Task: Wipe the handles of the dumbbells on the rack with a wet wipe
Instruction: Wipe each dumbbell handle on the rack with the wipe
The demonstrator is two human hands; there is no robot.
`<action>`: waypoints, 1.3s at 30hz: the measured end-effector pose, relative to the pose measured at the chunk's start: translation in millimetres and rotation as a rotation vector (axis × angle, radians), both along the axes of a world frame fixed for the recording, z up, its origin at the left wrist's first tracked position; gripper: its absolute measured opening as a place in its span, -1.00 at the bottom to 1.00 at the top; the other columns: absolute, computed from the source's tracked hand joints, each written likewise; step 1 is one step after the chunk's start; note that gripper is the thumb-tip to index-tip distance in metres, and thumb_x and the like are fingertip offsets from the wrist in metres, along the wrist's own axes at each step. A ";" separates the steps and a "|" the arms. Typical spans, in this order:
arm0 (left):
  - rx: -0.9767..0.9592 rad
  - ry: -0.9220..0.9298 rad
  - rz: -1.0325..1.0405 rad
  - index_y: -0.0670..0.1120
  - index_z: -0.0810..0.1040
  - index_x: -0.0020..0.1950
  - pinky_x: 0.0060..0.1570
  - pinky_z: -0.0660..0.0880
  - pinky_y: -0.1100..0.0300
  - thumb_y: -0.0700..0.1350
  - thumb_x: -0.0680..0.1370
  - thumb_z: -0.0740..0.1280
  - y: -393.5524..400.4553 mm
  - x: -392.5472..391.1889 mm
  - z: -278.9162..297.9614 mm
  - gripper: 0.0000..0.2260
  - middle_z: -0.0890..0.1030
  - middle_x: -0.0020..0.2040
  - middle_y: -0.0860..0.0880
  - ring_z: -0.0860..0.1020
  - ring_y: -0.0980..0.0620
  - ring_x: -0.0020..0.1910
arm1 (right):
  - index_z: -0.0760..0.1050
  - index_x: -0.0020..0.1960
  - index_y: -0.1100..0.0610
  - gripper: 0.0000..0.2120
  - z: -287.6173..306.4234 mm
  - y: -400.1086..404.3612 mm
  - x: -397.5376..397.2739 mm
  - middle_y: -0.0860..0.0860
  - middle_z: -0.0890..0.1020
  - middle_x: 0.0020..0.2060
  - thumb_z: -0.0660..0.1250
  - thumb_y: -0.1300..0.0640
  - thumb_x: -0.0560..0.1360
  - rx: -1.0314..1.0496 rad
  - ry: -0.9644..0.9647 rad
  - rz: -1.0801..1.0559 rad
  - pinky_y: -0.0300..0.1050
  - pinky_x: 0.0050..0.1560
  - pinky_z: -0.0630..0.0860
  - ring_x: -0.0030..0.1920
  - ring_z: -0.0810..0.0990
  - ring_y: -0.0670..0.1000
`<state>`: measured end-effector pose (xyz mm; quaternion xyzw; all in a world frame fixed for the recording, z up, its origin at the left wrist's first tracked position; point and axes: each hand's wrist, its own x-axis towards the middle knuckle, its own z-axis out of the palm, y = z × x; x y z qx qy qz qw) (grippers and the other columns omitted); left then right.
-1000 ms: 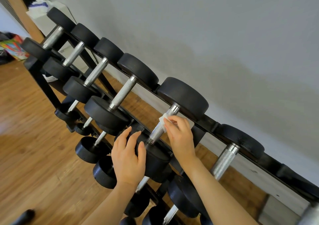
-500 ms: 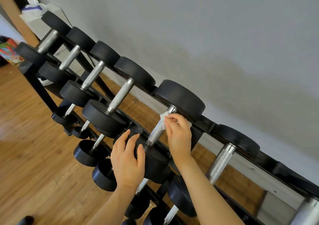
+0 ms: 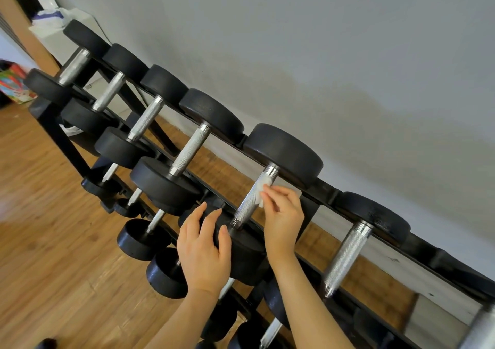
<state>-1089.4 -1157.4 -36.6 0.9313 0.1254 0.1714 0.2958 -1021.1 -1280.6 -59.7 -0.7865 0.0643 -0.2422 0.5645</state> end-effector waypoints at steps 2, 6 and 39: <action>-0.002 -0.004 0.000 -0.06 0.60 0.24 0.30 0.26 0.03 0.08 0.58 0.11 0.0 0.0 -0.2 -0.60 0.50 0.36 -0.05 0.42 -0.07 0.34 | 0.65 0.06 0.24 -0.81 -5.1 2.5 -9.1 0.01 0.58 -0.02 0.42 0.32 0.45 0.023 0.011 0.012 -0.41 -0.06 0.54 -0.02 0.61 -0.06; -0.007 -0.012 0.002 -0.06 0.61 0.23 0.29 0.27 0.01 0.08 0.58 0.11 0.3 0.2 -0.4 -0.60 0.50 0.36 -0.05 0.42 -0.07 0.34 | 0.66 0.04 0.22 -0.81 -8.9 -0.2 -10.5 -0.02 0.59 -0.02 0.43 0.36 0.43 0.064 0.013 -0.004 -0.41 -0.06 0.54 -0.03 0.63 -0.07; 0.011 -0.018 0.007 -0.07 0.60 0.25 0.29 0.26 0.05 0.06 0.58 0.12 0.5 -1.2 -0.8 -0.61 0.50 0.36 -0.06 0.41 -0.05 0.34 | 0.62 0.12 0.25 -0.78 -5.6 2.8 -14.7 -0.01 0.57 0.05 0.40 0.32 0.47 -0.107 -0.031 0.048 -0.26 0.02 0.59 0.03 0.62 -0.04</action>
